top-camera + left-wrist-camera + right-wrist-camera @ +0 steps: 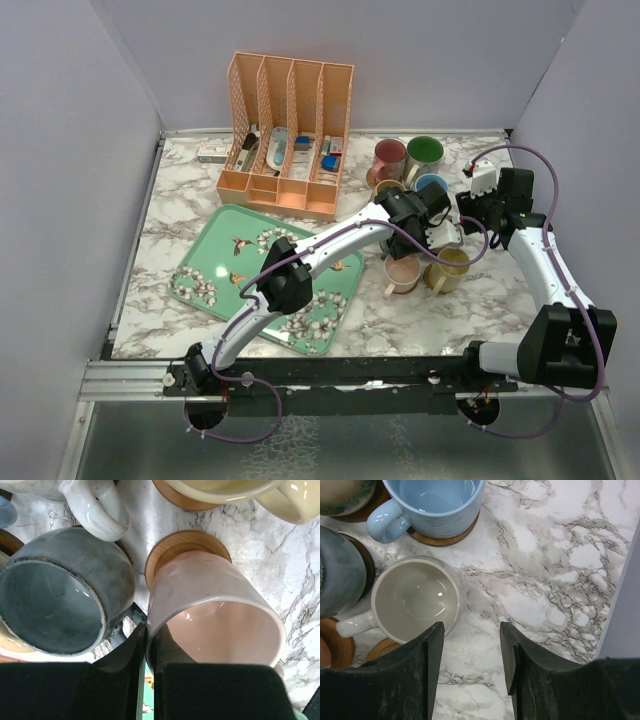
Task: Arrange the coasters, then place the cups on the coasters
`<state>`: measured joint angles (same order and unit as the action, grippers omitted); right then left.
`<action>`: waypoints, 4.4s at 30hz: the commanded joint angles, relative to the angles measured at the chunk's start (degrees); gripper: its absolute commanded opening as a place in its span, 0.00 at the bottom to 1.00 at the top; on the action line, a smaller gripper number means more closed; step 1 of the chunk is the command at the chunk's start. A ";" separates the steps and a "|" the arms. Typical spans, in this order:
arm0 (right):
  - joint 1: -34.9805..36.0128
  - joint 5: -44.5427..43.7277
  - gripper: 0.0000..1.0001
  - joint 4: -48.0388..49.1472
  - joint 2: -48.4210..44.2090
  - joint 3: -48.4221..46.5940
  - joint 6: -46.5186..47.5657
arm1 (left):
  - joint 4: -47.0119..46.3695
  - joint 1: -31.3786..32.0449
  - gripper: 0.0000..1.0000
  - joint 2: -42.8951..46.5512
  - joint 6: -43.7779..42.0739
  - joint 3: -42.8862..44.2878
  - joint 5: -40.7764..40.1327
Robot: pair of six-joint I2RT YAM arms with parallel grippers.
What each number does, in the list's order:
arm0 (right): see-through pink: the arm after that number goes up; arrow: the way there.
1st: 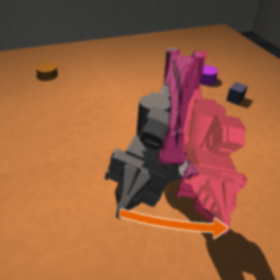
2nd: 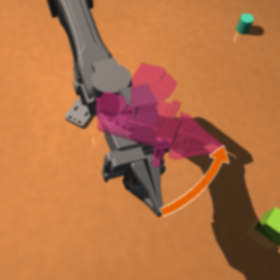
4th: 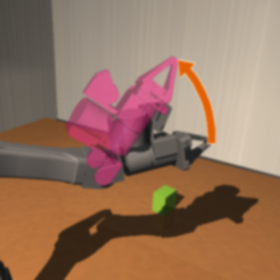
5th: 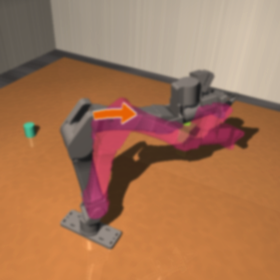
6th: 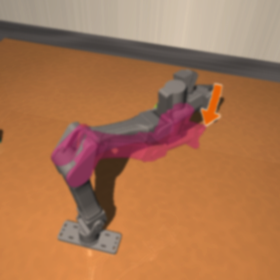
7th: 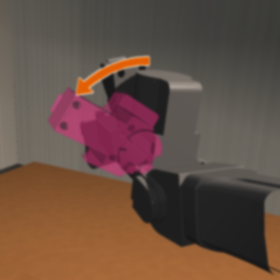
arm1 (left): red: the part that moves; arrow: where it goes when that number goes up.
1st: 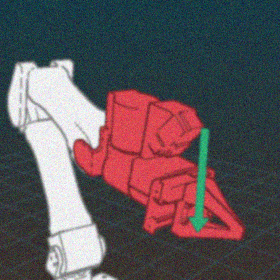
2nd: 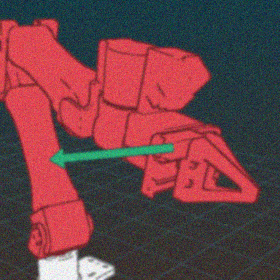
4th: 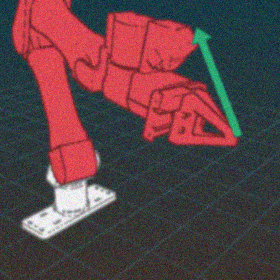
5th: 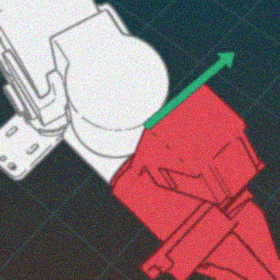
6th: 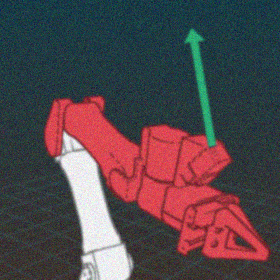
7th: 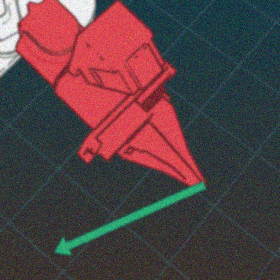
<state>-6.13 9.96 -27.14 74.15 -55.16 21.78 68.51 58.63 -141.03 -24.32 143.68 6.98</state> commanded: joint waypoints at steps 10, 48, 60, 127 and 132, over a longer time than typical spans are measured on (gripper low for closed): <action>-0.52 1.64 0.49 0.68 -1.03 0.21 0.65 | -2.68 0.43 0.00 -0.07 -1.04 3.19 1.29; -0.54 2.15 0.49 0.50 -0.99 0.49 1.24 | -3.37 0.69 0.00 -1.23 -3.32 2.77 1.79; -0.48 2.09 0.49 0.50 -0.96 0.58 1.38 | -3.38 0.78 0.06 -2.04 -3.72 2.22 1.61; 0.74 3.82 0.79 -6.48 13.09 -26.44 -1.47 | -43.17 -30.79 0.71 52.41 5.18 -54.96 -11.21; 0.77 6.72 0.84 -2.38 11.91 -24.18 -5.73 | -52.73 -41.23 0.91 58.40 10.40 -63.53 -11.93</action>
<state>-5.67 13.19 -32.77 86.91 -80.14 20.73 27.92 23.20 -87.96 -20.25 85.25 -3.46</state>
